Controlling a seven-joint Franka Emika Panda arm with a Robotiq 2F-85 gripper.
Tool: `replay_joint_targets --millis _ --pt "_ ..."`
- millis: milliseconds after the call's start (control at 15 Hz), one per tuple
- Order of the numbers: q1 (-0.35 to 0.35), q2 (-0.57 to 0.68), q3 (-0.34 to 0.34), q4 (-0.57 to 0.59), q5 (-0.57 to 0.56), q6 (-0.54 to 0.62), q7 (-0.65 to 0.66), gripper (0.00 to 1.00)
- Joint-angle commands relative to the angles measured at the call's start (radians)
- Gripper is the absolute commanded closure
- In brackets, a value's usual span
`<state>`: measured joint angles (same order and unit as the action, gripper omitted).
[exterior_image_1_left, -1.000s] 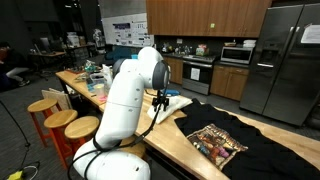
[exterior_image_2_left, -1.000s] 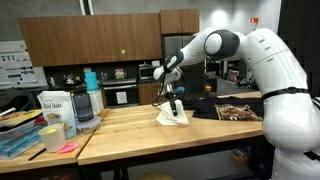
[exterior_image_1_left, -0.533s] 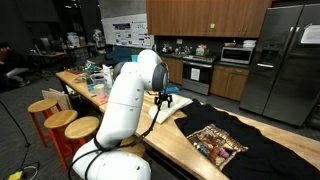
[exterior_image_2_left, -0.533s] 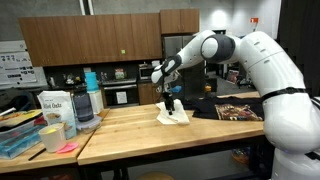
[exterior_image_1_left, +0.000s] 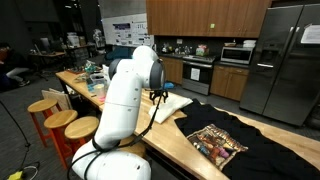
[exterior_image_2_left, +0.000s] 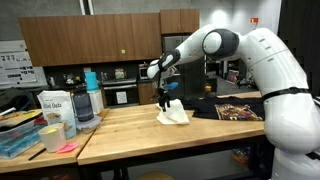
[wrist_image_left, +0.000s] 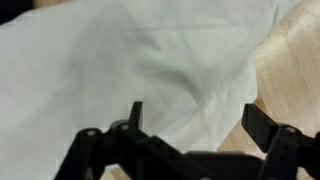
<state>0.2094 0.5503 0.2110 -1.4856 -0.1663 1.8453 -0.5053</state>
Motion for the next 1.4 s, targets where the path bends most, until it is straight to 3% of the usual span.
replay_joint_targets --millis 0,267,800,1333 --pt "0.008 -0.114 0.013 -0.127 -0.002 0.031 0.043 0.0" --pt "0.028 -0.147 0.013 -0.184 -0.032 0.044 0.07 0.0" --pt "0.046 -0.104 -0.026 -0.296 -0.204 0.097 0.179 0.0" --pt "0.046 -0.156 -0.02 -0.425 -0.237 0.192 0.215 0.0"
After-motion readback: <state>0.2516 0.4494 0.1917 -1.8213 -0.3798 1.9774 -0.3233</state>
